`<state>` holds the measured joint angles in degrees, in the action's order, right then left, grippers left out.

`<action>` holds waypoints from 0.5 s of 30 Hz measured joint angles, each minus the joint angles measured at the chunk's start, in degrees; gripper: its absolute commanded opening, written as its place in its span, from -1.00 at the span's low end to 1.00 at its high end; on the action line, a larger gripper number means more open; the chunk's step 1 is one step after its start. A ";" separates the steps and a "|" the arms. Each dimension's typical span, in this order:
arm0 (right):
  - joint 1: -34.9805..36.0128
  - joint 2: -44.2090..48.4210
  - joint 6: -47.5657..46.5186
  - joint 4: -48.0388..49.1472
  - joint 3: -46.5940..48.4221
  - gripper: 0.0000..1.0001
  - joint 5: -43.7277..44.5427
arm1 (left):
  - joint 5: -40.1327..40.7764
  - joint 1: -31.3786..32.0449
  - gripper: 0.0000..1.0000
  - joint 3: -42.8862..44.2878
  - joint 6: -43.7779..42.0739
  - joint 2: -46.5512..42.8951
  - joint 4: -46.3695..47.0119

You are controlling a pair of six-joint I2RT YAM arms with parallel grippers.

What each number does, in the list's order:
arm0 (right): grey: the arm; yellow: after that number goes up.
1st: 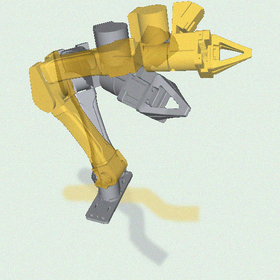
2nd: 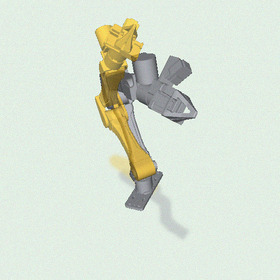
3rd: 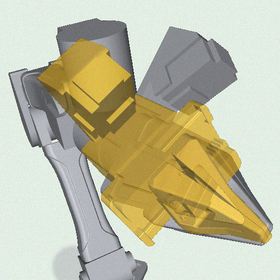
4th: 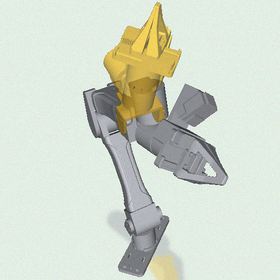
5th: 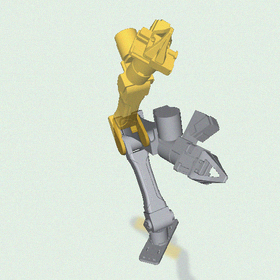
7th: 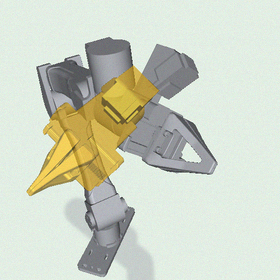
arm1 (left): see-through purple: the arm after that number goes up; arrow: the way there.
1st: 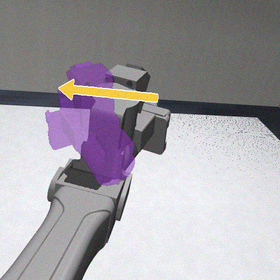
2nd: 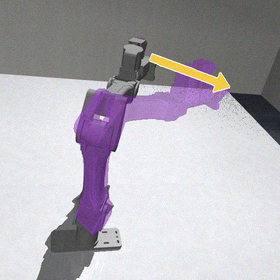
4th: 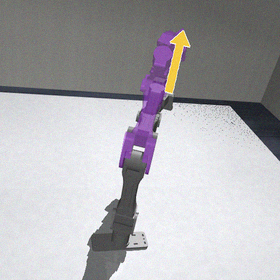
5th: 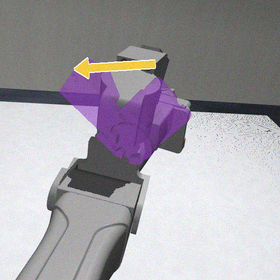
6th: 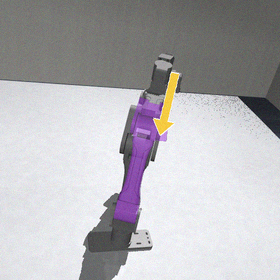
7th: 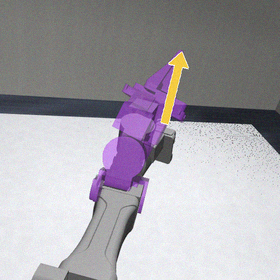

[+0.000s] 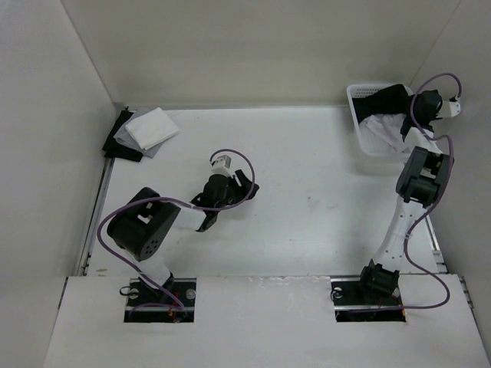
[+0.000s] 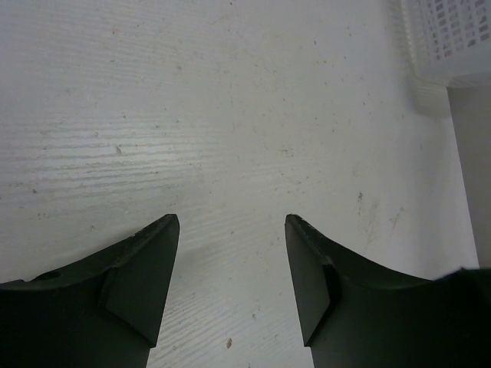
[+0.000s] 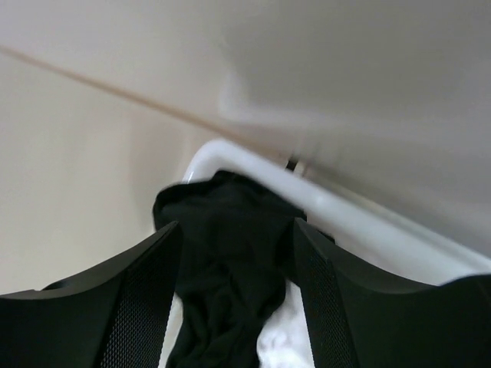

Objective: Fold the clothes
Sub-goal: Move the tank top to the center of the board

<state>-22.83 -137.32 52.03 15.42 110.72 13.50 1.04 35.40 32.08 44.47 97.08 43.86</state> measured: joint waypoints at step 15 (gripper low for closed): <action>0.07 -1.77 -5.46 -0.85 0.46 -0.53 -0.22 | -1.27 -1.14 0.11 -0.09 1.22 0.07 0.57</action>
<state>-22.76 -139.09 46.57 14.57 111.18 13.28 -0.23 34.26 31.99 45.69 97.14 44.42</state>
